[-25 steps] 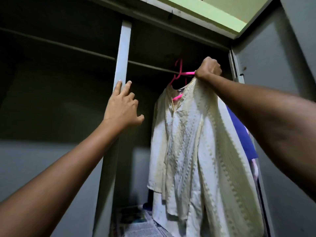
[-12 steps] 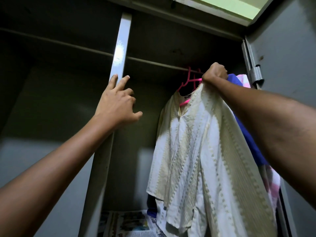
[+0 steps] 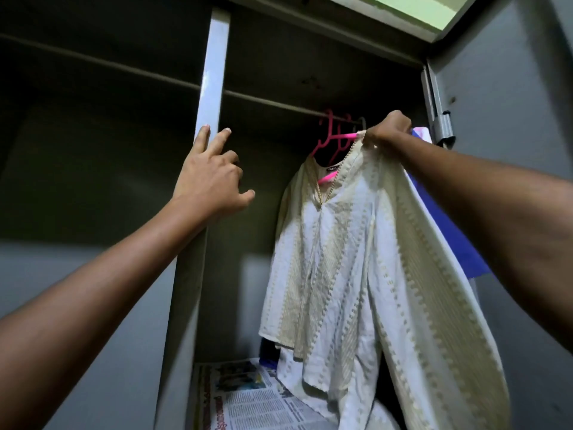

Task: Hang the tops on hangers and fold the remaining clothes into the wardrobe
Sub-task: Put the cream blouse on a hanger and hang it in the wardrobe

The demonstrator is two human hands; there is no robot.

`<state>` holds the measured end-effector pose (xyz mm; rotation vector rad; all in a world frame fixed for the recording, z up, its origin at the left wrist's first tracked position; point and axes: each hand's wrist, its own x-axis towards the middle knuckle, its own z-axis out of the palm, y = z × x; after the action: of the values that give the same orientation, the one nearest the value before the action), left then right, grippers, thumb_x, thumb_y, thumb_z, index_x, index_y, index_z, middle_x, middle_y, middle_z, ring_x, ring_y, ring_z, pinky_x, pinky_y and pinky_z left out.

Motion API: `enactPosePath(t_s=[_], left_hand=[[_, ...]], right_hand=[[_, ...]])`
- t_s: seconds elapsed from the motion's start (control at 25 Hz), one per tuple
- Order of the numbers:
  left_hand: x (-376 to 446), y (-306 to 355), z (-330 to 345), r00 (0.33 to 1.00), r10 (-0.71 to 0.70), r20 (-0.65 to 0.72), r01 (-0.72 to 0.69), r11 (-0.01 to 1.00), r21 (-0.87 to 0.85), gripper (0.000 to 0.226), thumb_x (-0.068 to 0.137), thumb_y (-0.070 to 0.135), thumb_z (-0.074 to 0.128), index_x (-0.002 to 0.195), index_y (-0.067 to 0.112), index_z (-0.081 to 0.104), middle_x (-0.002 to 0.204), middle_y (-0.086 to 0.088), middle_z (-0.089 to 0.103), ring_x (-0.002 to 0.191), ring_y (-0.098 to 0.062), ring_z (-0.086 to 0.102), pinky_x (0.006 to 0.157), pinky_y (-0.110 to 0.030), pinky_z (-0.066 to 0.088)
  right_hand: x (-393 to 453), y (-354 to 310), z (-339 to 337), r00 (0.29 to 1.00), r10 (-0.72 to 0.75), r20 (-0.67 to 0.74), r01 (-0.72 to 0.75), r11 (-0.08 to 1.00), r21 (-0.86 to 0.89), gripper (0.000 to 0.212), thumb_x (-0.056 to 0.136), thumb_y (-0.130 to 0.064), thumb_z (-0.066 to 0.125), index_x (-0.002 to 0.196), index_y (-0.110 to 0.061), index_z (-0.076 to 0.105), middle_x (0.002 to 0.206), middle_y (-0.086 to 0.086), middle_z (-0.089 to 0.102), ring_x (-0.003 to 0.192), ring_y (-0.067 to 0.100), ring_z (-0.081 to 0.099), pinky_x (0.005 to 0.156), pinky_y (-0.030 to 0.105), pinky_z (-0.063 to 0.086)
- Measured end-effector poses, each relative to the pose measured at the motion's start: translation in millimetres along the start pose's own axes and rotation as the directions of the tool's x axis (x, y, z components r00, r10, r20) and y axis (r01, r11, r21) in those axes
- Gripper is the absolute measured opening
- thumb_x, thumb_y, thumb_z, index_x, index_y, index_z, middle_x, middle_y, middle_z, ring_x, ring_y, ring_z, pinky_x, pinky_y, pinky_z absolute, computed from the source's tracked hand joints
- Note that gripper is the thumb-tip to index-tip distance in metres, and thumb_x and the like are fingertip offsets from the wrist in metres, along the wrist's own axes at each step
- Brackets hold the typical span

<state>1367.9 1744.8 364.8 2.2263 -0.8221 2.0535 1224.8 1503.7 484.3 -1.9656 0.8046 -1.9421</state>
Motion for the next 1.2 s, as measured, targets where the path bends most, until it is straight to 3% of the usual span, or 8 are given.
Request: enactPosePath(t_s=[0.36,0.52,0.68,0.76,0.88,1.0,1.08,1.2], left_hand=[[-19.5,14.1,0.4,0.996,0.086,0.025,-0.083,0.99,-0.111,0.052,0.091,0.052,0.036,0.104,0.015,0.07,0.133,-0.01,0.054,0.143,-0.027,0.018,0.117,-0.047,-0.001],[-77.1,81.1,-0.2,0.972,0.18,0.152,-0.08,0.859,-0.506,0.044,0.089,0.047,0.046,0.103,0.012,0.069,0.111,-0.011,0.064,0.115,-0.026,0.051,0.1,-0.037,0.035],[-150.0,162.0,5.9,0.732,0.383,0.564,0.281,0.584,-0.762,0.043,0.08,0.051,0.062,0.096,0.011,0.066,0.101,-0.007,0.067,0.096,-0.027,0.062,0.074,-0.03,0.045],[-174.3,191.8,8.4,0.645,0.415,0.641,0.325,0.61,-0.723,0.049,0.076,0.055,0.064,0.1,0.012,0.063,0.108,-0.008,0.066,0.102,-0.027,0.06,0.076,-0.03,0.041],[-188.5,221.6,16.8,0.616,0.376,0.692,0.419,0.587,-0.693,0.049,0.081,0.048,0.062,0.114,0.012,0.057,0.119,-0.009,0.06,0.113,-0.029,0.055,0.083,-0.031,0.042],[-179.6,233.6,22.2,0.697,0.206,0.687,0.532,0.494,-0.688,0.029,0.087,0.03,0.057,0.108,0.009,0.058,0.117,-0.011,0.06,0.109,-0.031,0.056,0.081,-0.034,0.045],[-168.8,232.0,28.0,0.741,0.092,0.665,0.523,0.542,-0.658,0.024,0.089,0.013,0.051,0.111,0.007,0.056,0.12,-0.013,0.058,0.111,-0.031,0.055,0.083,-0.035,0.045],[-158.4,223.8,42.9,0.66,0.197,0.725,0.527,0.567,-0.633,0.02,0.084,0.008,0.058,0.104,0.007,0.056,0.113,-0.014,0.059,0.107,-0.03,0.057,0.072,-0.03,0.042]], right_hand=[[-109.6,66.9,-7.7,0.988,0.114,0.109,-0.104,0.991,-0.087,0.05,0.076,-0.026,0.074,0.114,0.001,0.056,0.117,0.016,0.06,0.109,0.033,0.055,0.076,0.03,0.041],[-167.5,103.9,-28.5,0.859,0.23,0.457,-0.254,0.967,-0.009,0.067,0.067,-0.035,0.082,0.118,-0.002,0.055,0.113,0.011,0.062,0.102,0.028,0.059,0.086,0.036,0.05],[-230.8,125.5,-47.6,0.658,0.345,0.669,-0.296,0.936,-0.192,0.059,0.067,-0.031,0.083,0.114,-0.005,0.056,0.1,0.006,0.063,0.091,0.021,0.061,0.08,0.032,0.051],[-257.7,128.9,-45.5,0.581,0.429,0.692,-0.306,0.902,-0.303,0.052,0.071,-0.029,0.081,0.109,-0.007,0.054,0.093,0.006,0.063,0.086,0.022,0.061,0.079,0.034,0.051],[-278.4,137.7,-32.1,0.519,0.529,0.672,-0.372,0.847,-0.379,0.042,0.075,-0.025,0.078,0.103,-0.01,0.051,0.09,0.008,0.061,0.08,0.023,0.061,0.066,0.033,0.053],[-277.9,151.1,-15.9,0.5,0.559,0.662,-0.571,0.787,-0.234,0.029,0.079,-0.009,0.073,0.1,-0.004,0.054,0.076,0.009,0.06,0.062,0.019,0.06,0.046,0.025,0.051],[-269.1,164.2,-5.7,0.56,0.558,0.612,-0.711,0.704,0.009,0.027,0.08,0.0,0.068,0.104,0.002,0.056,0.075,0.01,0.06,0.062,0.018,0.06,0.046,0.025,0.052],[-268.7,183.7,2.0,0.54,0.505,0.673,-0.781,0.599,0.178,0.023,0.085,-0.001,0.061,0.108,0.003,0.058,0.083,0.011,0.062,0.072,0.019,0.061,0.057,0.031,0.056]])
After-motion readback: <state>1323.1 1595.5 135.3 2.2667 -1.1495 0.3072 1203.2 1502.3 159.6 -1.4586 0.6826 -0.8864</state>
